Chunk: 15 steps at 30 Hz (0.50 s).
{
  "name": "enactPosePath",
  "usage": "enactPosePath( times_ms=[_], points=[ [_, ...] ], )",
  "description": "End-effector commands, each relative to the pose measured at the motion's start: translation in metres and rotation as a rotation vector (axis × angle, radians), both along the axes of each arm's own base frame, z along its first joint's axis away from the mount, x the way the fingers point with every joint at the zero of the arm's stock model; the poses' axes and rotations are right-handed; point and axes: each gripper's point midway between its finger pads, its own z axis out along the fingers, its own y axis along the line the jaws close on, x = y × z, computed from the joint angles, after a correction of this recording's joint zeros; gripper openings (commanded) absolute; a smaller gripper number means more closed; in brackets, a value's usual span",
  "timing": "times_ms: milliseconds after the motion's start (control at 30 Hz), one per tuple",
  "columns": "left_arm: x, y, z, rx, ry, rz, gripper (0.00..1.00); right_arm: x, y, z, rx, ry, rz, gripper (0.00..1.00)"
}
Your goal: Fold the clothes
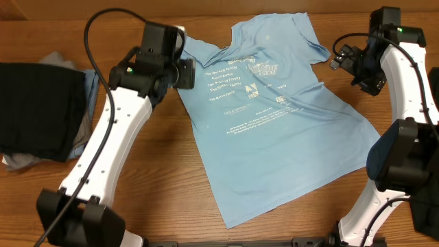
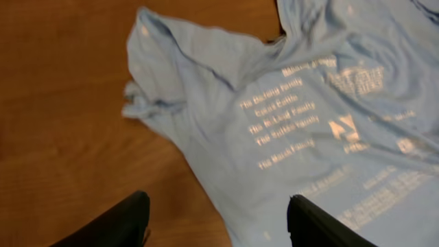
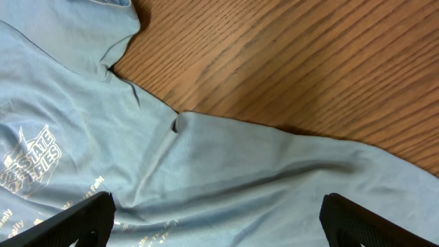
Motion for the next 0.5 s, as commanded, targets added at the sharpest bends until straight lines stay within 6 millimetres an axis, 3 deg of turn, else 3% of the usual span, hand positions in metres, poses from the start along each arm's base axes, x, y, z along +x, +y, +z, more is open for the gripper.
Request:
enactPosePath(
  times_ms=[0,100,233,367,467],
  points=[
    [0.035,0.015,-0.027,0.091,-0.026,0.003,0.88,0.005,-0.002,0.008,0.0,-0.029,0.001,1.0],
    [0.063,0.022,-0.051,0.084,-0.048,0.031,0.9,0.005,-0.002,0.008,0.0,-0.029,0.001,1.0],
    [0.092,0.032,-0.084,0.079,-0.071,0.064,0.85,0.005,-0.002,0.008,0.0,-0.029,0.001,1.0],
    [0.113,0.042,-0.114,0.062,-0.083,0.081,0.8,0.005,-0.002,0.008,0.0,-0.029,0.001,1.0],
    [0.121,0.037,-0.131,0.004,-0.075,0.047,0.79,0.005,-0.002,0.008,0.0,-0.029,0.001,1.0]
  ],
)
